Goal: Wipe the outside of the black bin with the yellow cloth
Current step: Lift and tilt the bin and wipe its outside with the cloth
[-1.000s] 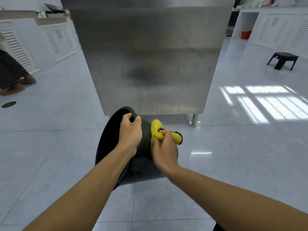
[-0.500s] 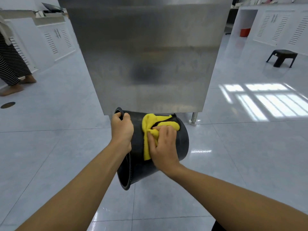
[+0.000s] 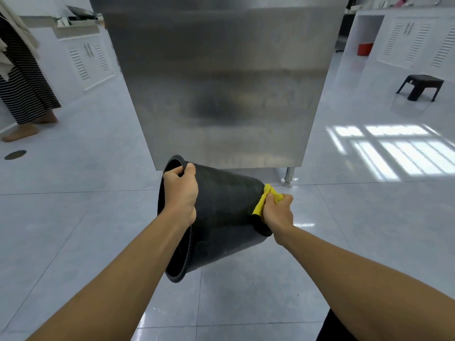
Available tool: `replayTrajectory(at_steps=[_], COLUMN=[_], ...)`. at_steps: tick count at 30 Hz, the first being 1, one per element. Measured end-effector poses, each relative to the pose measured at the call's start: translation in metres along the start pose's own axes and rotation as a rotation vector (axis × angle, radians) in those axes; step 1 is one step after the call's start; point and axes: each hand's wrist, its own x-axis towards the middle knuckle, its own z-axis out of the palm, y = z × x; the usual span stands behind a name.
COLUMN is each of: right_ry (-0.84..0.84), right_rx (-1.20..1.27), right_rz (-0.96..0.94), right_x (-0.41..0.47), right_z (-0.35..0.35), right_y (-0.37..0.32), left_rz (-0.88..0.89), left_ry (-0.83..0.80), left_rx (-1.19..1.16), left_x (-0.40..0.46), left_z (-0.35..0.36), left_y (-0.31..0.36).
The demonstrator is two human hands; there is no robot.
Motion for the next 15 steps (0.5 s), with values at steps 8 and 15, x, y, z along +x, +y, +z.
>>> replayTrajectory(at_steps=[8, 15], right_ry=[0.017, 0.108], right_rx=[0.101, 0.075], right_rz=[0.057, 0.038], right_x=[0.002, 0.003], right_z=[0.005, 0.000], right_y=[-0.002, -0.004], left_rz=[0.161, 0.159], left_ry=[-0.099, -0.338], left_rx=[0.271, 0.432], left_x=[-0.008, -0.011], left_z=[-0.005, -0.006], left_y=[0.013, 0.006])
